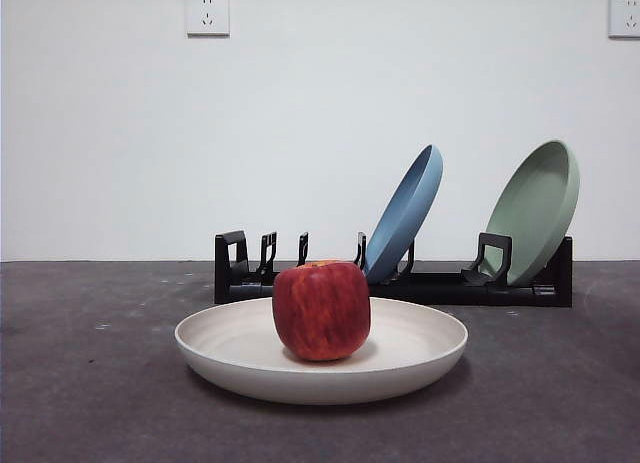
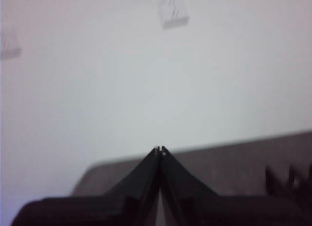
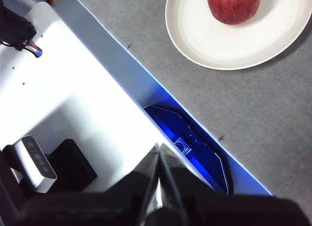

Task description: Take the yellow plate from the plate rack,put the plate on the table,take the apple from the table,put the apple in the plate

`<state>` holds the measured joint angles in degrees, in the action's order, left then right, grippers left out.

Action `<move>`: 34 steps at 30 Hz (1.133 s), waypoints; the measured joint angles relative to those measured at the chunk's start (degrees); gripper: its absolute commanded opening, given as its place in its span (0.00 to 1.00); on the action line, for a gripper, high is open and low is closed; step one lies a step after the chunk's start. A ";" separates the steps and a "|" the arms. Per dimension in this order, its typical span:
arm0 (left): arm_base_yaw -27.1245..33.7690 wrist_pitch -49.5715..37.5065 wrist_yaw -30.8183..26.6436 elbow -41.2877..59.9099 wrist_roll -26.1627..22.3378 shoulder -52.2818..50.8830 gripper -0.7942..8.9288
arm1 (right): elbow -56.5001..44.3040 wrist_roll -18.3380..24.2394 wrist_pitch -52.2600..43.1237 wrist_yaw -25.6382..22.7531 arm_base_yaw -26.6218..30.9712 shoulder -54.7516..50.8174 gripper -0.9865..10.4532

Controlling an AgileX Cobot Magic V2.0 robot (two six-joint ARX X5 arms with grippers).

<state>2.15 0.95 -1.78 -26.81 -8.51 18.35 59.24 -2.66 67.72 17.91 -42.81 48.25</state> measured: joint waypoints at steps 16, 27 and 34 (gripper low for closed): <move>2.69 1.66 -0.61 24.81 4.76 -16.68 0.08 | 0.00 0.00 0.02 0.00 0.00 0.00 0.09; 2.69 9.75 -0.61 25.81 9.42 -18.05 0.08 | 0.00 0.00 0.02 0.00 0.00 0.00 0.09; 2.69 9.73 -0.66 25.81 12.68 -18.05 0.08 | 0.00 0.00 0.02 0.00 0.00 0.00 0.09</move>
<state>4.84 10.68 -2.44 -0.99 4.16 0.30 59.24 -2.66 67.75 17.91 -42.81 48.25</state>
